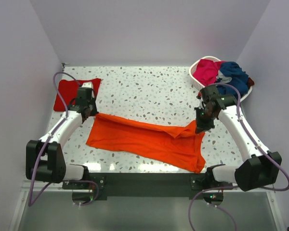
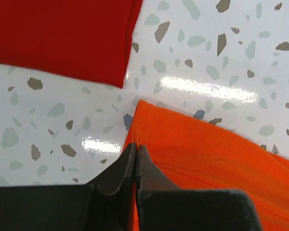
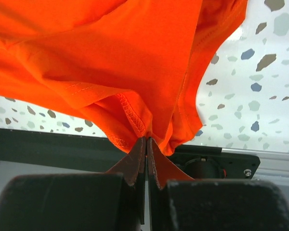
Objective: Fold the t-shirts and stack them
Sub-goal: Fold the tshirt
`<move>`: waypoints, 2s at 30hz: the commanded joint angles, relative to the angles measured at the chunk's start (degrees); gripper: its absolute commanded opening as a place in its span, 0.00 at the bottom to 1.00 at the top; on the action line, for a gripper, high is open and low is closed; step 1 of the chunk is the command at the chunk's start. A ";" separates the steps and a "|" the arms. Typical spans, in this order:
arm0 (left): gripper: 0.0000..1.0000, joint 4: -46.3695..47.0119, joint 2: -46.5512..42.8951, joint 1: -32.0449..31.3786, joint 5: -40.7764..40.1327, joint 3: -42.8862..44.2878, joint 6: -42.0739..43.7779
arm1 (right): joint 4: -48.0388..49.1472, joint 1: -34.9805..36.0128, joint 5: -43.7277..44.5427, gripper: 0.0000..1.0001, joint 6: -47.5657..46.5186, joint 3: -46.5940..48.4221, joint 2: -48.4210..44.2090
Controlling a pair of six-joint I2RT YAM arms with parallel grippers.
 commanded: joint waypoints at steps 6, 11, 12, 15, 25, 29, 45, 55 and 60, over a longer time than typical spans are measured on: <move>0.22 -2.49 -9.48 0.46 -2.15 -5.56 -0.03 | -5.48 3.30 -1.85 0.00 0.56 -3.38 -4.50; 0.84 -9.87 -12.29 0.46 -8.31 -3.63 -4.87 | -9.16 6.64 -1.42 0.50 1.18 -3.82 -6.77; 0.89 -10.14 -12.65 0.29 -8.31 -3.10 -5.13 | -9.34 7.35 -1.59 0.54 1.09 -3.30 -7.56; 1.00 -9.53 -12.13 -0.33 -7.44 -0.65 -6.18 | -9.70 7.88 -2.03 0.63 0.57 -1.02 -7.40; 1.00 -5.05 2.02 -4.55 2.92 4.11 -12.59 | 6.54 14.90 -10.37 0.56 0.91 -4.35 3.84; 1.00 -4.52 3.79 -5.87 3.55 1.92 -13.66 | 9.63 22.45 -11.26 0.54 1.26 -5.05 7.54; 1.00 -7.07 -4.21 -6.22 3.11 -6.26 -15.06 | 24.39 27.74 -5.20 0.45 0.74 -15.51 9.56; 1.00 -9.17 -7.64 -6.13 1.53 -7.58 -14.80 | 28.71 27.74 1.57 0.43 1.09 -15.69 15.10; 1.00 -9.53 -9.13 -6.13 1.18 -8.72 -14.80 | 30.55 27.74 3.85 0.41 1.96 -15.51 15.19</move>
